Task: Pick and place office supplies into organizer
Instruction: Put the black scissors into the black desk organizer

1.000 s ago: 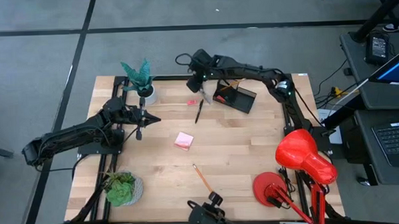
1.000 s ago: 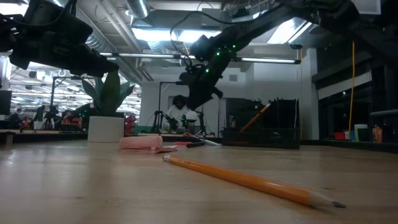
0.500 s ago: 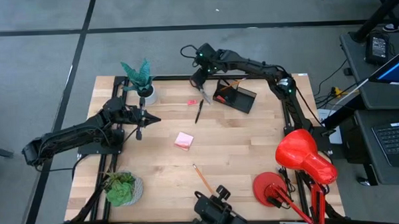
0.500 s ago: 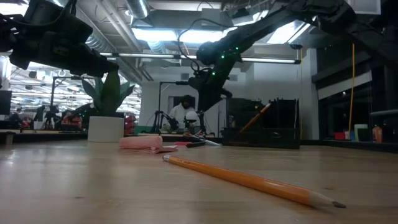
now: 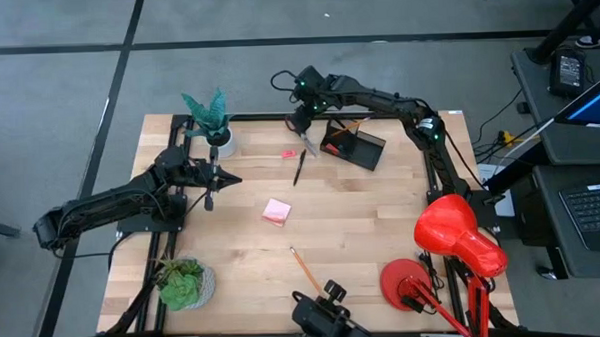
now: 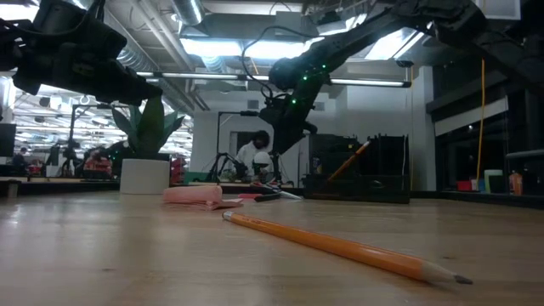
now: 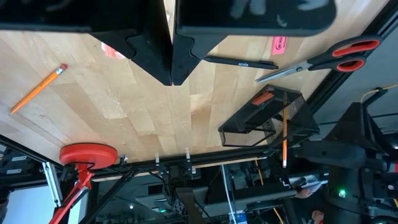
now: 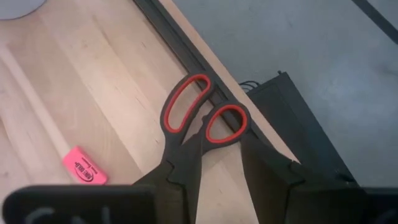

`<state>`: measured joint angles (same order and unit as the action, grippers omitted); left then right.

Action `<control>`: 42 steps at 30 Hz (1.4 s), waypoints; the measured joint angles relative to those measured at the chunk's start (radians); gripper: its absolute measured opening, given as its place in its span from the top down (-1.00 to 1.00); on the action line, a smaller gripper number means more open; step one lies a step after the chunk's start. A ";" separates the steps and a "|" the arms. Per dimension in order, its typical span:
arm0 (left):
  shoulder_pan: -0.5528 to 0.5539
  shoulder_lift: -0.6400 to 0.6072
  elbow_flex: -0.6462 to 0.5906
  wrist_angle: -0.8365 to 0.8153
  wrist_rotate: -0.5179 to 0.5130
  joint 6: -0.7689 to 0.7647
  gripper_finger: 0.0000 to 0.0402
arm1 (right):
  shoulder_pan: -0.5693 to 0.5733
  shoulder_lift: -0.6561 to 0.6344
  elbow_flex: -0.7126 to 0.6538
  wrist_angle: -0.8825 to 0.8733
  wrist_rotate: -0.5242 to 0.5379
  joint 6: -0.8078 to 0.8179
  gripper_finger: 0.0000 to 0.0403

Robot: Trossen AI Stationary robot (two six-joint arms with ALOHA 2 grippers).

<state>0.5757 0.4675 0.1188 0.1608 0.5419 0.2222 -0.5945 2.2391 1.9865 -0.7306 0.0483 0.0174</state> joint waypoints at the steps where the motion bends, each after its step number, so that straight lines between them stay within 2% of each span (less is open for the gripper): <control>1: 0.000 0.000 0.000 0.000 0.000 0.000 0.98 | 0.000 0.000 0.000 -0.002 0.000 0.000 0.43; 19: 0.000 0.000 0.000 0.000 -0.002 -0.001 0.97 | 0.041 0.004 -0.105 0.050 0.002 -0.003 0.43; 25: 0.000 0.000 0.000 0.000 -0.002 -0.001 0.97 | 0.067 0.004 -0.129 0.046 0.002 -0.048 0.43; 42: 0.000 0.000 0.000 0.000 -0.002 -0.003 0.97 | 0.086 0.005 -0.129 0.008 0.000 0.057 0.43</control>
<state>0.5755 0.4675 0.1188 0.1604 0.5400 0.2188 -0.5087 2.2440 1.8580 -0.7230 0.0483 0.0746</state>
